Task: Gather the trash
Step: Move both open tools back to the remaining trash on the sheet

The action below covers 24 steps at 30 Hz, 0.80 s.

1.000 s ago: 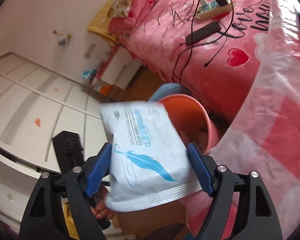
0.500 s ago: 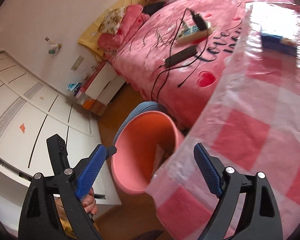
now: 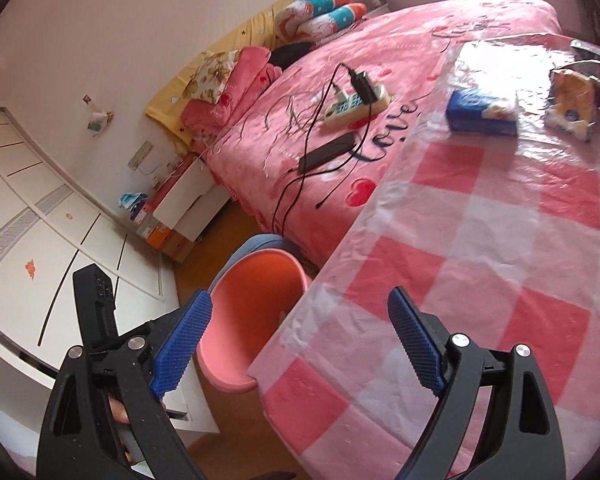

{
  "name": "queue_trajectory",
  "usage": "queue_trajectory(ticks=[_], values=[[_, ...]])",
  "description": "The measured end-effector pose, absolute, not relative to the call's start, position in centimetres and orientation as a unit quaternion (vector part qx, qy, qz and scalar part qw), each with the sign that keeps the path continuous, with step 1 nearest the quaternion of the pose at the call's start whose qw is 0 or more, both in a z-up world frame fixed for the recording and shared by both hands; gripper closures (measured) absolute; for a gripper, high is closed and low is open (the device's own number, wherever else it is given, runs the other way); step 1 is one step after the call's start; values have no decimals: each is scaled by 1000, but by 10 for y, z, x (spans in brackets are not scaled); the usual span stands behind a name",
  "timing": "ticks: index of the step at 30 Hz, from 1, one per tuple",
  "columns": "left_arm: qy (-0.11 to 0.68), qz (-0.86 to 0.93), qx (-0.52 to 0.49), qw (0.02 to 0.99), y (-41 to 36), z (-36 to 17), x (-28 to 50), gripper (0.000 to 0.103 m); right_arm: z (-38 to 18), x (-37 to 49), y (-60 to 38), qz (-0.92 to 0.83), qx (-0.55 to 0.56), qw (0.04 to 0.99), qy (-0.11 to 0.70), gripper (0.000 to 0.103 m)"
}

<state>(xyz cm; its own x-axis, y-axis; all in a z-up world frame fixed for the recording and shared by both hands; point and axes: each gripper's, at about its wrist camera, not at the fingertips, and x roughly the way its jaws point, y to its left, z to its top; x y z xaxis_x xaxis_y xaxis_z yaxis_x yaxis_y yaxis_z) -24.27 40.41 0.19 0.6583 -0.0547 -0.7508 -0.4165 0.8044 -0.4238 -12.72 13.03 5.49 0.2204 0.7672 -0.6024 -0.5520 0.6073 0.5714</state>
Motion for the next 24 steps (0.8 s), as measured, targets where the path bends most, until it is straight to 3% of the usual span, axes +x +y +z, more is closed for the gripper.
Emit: queue_trajectory(ticks=[24], values=[[427,64,-230,872,330,20,-204,21,57,-115,61,387,145,809,419,9]])
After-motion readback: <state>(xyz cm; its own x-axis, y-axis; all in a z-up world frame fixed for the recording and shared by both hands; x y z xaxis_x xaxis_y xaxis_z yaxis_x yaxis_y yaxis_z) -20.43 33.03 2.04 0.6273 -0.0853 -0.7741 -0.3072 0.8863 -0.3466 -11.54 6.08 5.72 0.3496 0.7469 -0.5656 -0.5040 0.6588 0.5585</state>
